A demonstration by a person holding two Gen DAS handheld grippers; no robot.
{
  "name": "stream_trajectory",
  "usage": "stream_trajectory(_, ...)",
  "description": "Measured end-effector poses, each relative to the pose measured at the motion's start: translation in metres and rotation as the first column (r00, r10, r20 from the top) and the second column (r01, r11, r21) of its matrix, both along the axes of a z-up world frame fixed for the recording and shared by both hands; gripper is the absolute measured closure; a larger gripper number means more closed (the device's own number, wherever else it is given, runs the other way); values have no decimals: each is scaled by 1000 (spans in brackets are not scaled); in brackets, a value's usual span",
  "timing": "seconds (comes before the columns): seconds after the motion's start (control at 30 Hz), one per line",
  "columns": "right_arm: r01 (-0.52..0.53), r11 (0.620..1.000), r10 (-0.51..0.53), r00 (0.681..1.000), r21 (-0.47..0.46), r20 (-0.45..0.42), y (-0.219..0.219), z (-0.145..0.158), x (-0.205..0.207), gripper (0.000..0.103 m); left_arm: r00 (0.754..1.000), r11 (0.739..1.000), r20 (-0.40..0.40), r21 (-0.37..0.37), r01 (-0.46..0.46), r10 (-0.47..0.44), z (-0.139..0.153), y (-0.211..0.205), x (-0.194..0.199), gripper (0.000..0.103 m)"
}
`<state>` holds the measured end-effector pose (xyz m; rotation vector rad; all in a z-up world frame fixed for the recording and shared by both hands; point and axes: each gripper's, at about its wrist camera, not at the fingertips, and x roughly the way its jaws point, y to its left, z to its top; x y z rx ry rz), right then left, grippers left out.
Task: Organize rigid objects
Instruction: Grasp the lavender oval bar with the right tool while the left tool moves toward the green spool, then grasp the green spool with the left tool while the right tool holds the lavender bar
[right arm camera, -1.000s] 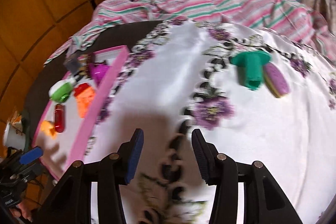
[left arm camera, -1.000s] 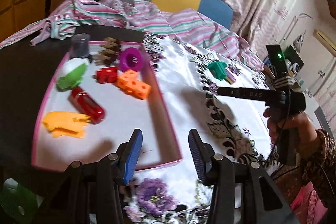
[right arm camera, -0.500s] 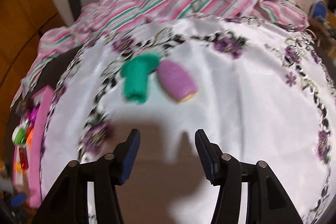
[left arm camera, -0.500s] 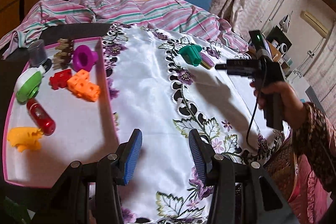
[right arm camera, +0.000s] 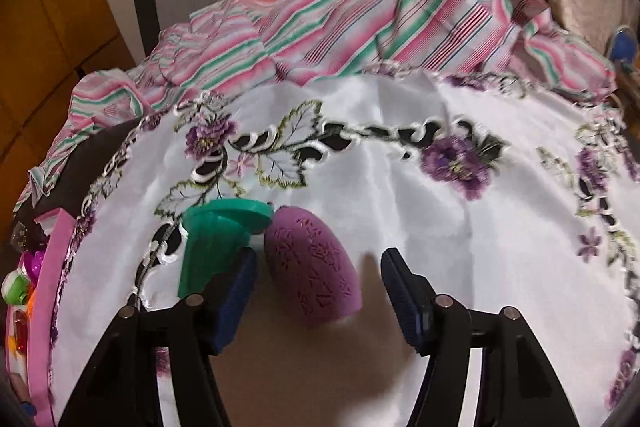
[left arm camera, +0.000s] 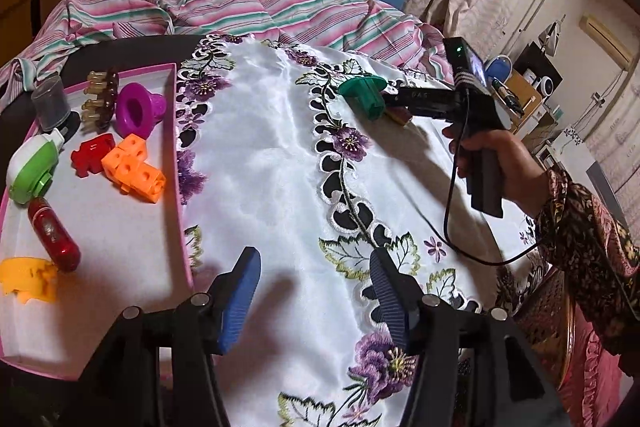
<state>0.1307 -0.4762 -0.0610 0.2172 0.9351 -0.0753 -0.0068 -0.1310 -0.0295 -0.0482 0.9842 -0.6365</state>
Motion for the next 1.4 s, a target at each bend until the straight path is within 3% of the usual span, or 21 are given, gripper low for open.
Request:
stream_trajectory(0.2, -22, 1000, 22, 1000, -4, -15, 3, -9, 4, 58, 1000, 1000, -25, 2, 18, -18, -6, -23, 8, 45)
stream_trajectory(0.37, -14, 1000, 14, 999, 9, -48, 2, -8, 3, 58, 999, 999, -13, -1, 43, -43, -2, -48, 17, 45)
stream_trajectory(0.47, 53, 999, -53, 993, -2, -102, -7, -6, 1, 58, 999, 999, -17, 4, 47, -47, -1, -66, 29, 45)
stream_trajectory(0.6, 168, 980, -185, 966, -106, -182, -26, -6, -10, 58, 999, 999, -19, 16, 46, -46, 0, -89, 48, 45)
stream_trajectory(0.67, 214, 973, -227, 952, -83, -207, -41, -7, -17, 58, 999, 999, -17, 24, 45, -44, 0, -105, 61, 44)
stream_trajectory(0.77, 249, 968, -246, 946, -12, -212, -53, -7, -20, 58, 999, 999, -27, 42, 24, -22, -2, -129, 84, 43)
stream_trajectory(0.97, 225, 972, -234, 947, -62, -221, -47, -9, -17, 58, 999, 997, -41, 76, 9, -6, -11, -175, 125, 41)
stream_trajectory(1.4, 252, 968, -248, 942, -12, -228, -52, -10, -17, 58, 1000, 991, -11, 136, -15, 16, -25, -227, 173, 39)
